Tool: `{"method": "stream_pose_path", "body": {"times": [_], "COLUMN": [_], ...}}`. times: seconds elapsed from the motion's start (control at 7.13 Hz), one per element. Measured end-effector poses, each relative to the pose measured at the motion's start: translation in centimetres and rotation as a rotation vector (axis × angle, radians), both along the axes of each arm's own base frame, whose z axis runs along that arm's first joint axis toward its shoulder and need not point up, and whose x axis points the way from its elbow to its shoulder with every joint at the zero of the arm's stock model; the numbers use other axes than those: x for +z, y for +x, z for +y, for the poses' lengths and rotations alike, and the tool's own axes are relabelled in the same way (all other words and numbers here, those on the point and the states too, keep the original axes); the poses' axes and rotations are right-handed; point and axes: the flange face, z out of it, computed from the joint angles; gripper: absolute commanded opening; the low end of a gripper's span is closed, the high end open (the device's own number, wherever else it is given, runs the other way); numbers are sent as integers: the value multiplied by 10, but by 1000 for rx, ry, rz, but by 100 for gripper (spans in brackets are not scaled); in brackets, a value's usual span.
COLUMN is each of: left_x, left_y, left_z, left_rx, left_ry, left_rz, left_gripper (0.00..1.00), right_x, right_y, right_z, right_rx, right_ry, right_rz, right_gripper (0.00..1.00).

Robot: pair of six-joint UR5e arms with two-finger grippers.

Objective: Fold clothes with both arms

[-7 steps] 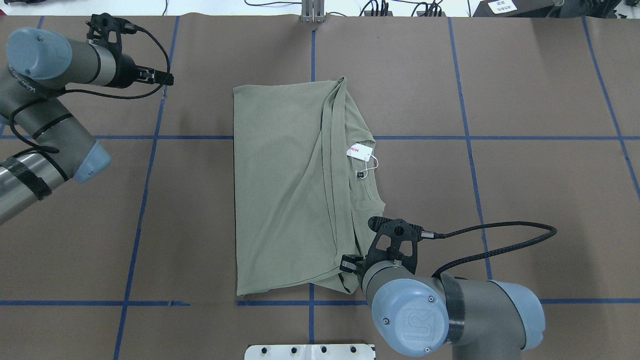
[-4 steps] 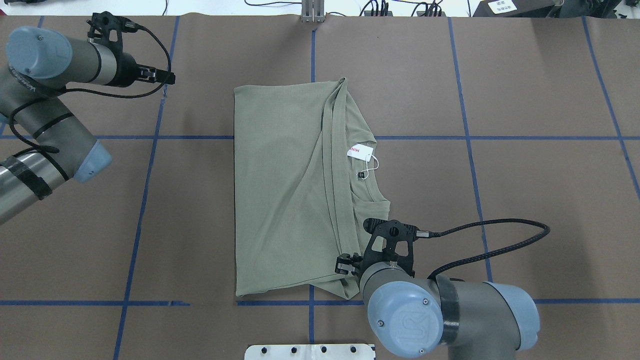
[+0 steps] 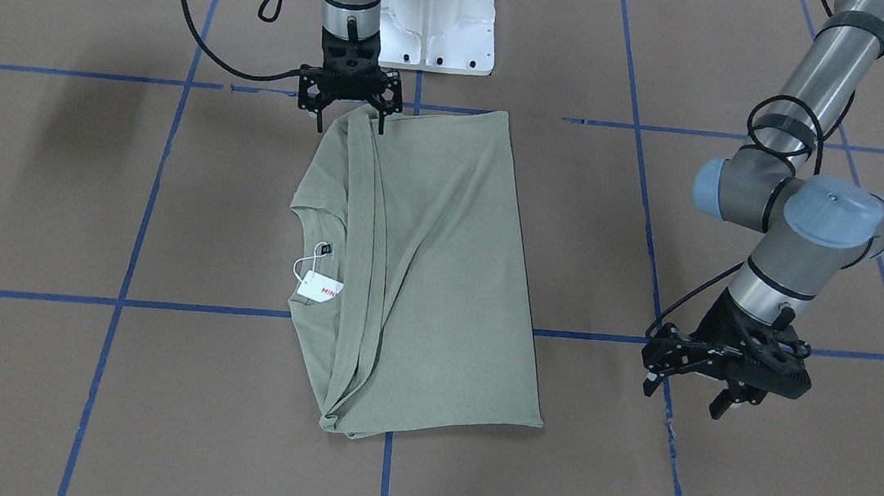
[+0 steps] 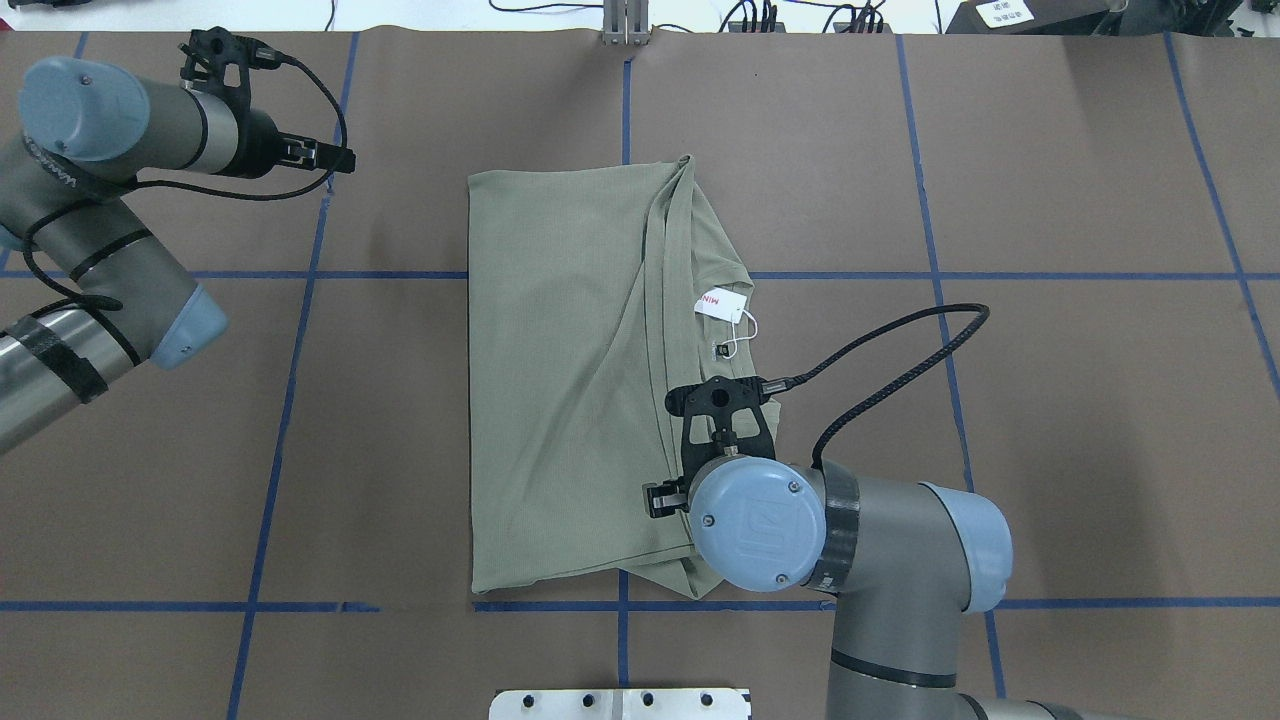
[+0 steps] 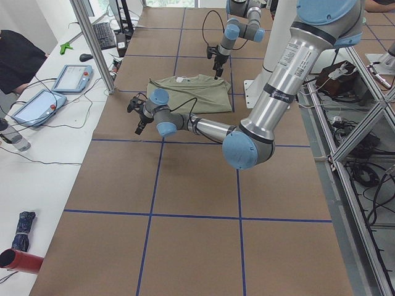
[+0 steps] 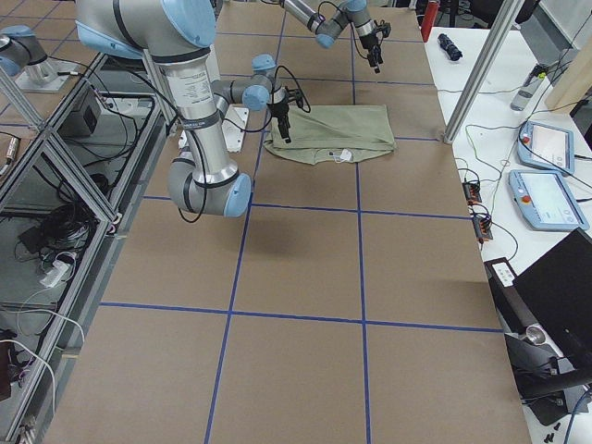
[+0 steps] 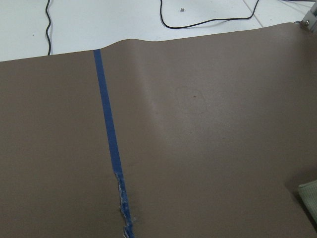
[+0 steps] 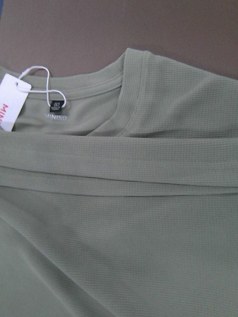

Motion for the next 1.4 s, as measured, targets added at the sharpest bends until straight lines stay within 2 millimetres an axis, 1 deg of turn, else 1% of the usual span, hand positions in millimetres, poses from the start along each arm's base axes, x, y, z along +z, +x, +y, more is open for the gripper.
{"method": "stream_pose_path", "body": {"times": [0.14,0.42,0.56,0.7,0.84,1.12,1.26,1.4], "left_x": [1,1,2,2,2,3,3,4], "left_y": [1,2,2,2,2,2,3,3], "left_z": [1,1,1,1,2,1,1,1], "left_rx": [1,3,3,4,4,4,4,4], "left_ry": [-1,-2,-2,-3,-3,-4,-5,-5], "left_rz": [-1,-1,-1,-2,-2,-3,-3,-4], "left_gripper": [100,100,100,100,100,100,100,100], "right_x": [5,9,10,10,10,10,10,10], "right_y": [-13,-30,-34,-36,-36,-37,-38,-38], "right_z": [-2,3,8,11,13,14,15,16], "right_rx": [-58,-114,-133,-143,-147,-150,-152,-153], "right_ry": [27,46,52,55,57,58,58,59], "right_rz": [37,70,76,79,79,79,78,78], "right_gripper": [72,69,64,53,51,51,48,47]}}
